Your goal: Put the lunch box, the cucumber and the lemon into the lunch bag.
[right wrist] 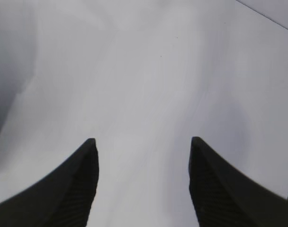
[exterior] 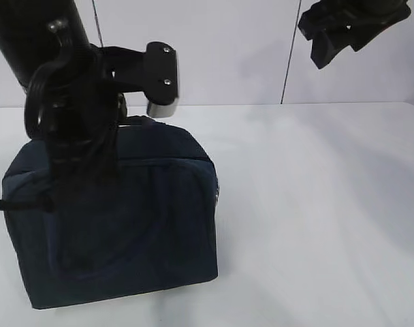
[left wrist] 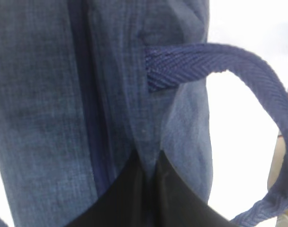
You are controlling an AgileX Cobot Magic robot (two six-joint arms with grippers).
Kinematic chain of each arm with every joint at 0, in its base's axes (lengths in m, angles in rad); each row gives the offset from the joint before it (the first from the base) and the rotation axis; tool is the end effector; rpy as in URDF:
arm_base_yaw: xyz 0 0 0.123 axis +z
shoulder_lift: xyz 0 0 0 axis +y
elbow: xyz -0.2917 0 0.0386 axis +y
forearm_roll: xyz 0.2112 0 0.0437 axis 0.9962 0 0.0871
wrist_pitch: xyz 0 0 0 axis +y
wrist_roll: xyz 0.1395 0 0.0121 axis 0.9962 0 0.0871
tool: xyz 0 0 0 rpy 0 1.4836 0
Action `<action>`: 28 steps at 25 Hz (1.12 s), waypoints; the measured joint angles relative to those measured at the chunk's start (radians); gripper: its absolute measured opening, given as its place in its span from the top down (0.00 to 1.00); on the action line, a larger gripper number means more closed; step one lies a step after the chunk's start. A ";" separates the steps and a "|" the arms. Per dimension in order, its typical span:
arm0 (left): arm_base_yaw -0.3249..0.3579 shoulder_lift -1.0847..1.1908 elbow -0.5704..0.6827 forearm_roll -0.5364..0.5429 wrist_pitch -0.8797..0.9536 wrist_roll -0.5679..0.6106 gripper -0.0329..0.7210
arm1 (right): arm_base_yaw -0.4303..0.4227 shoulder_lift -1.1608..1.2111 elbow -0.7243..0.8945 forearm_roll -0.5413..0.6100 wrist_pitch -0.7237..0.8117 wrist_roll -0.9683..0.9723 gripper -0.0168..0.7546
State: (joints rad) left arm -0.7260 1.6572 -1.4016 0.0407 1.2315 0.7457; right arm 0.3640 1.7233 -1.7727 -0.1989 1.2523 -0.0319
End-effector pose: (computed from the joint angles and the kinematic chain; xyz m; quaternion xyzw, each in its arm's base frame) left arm 0.2300 -0.1970 0.2613 0.6724 0.7350 0.0205 0.0851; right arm 0.3386 0.1009 0.3363 -0.1995 0.9487 -0.0604 0.2377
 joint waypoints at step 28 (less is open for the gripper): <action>-0.039 -0.105 0.017 -0.016 -0.002 -0.372 0.36 | 0.000 -0.389 0.500 0.140 -0.189 0.025 0.50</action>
State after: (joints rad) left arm -0.7655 1.5519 -1.3842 0.0247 1.2297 0.3737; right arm 0.3640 1.3341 -1.2727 -0.0588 1.0631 -0.0071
